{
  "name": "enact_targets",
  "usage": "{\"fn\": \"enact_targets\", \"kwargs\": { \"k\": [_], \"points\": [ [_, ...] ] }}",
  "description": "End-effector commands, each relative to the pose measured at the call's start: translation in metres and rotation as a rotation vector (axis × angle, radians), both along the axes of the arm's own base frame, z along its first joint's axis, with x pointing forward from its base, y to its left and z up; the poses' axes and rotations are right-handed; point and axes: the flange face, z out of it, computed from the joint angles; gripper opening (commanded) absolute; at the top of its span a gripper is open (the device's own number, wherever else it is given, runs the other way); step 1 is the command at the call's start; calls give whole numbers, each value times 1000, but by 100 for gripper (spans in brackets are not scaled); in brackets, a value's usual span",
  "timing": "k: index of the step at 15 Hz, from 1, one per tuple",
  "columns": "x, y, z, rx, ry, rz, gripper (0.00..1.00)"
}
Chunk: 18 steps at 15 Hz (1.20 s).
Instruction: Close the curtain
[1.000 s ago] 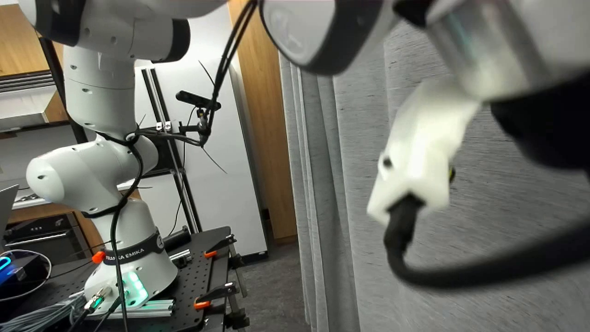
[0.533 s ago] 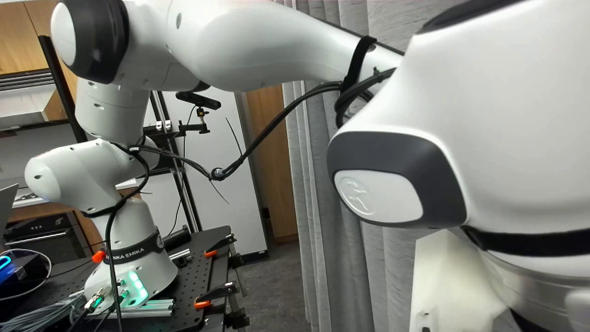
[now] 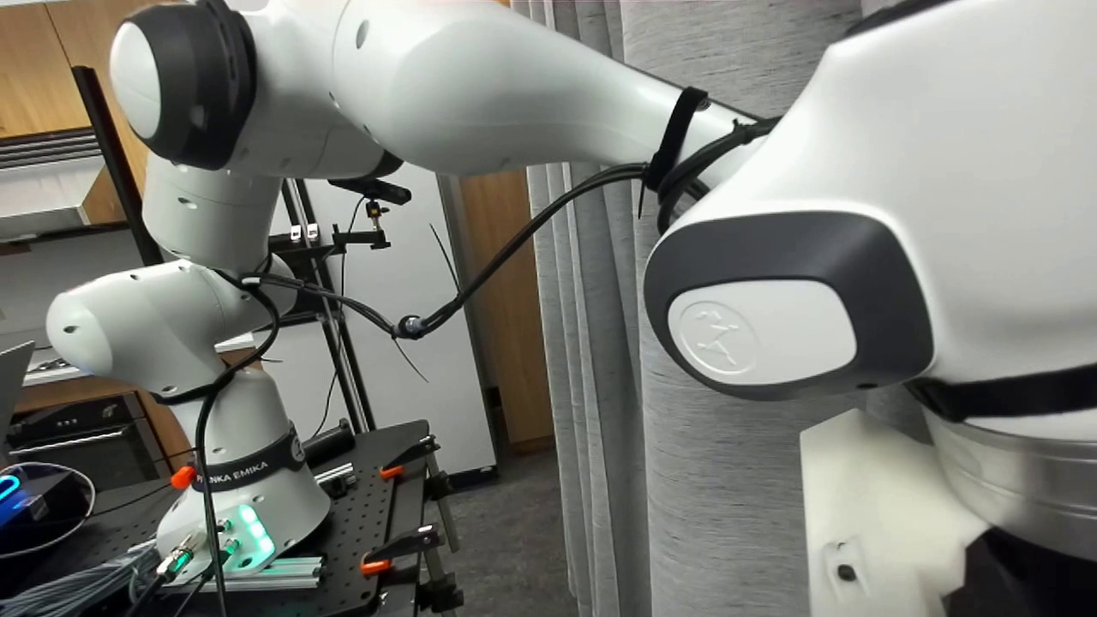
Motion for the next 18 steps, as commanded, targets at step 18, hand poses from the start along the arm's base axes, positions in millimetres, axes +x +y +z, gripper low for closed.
{"fn": "enact_targets", "kwargs": {
  "k": [18],
  "points": [
    [-131, 151, 148, -102, -302, 178, 100]
  ]
}}
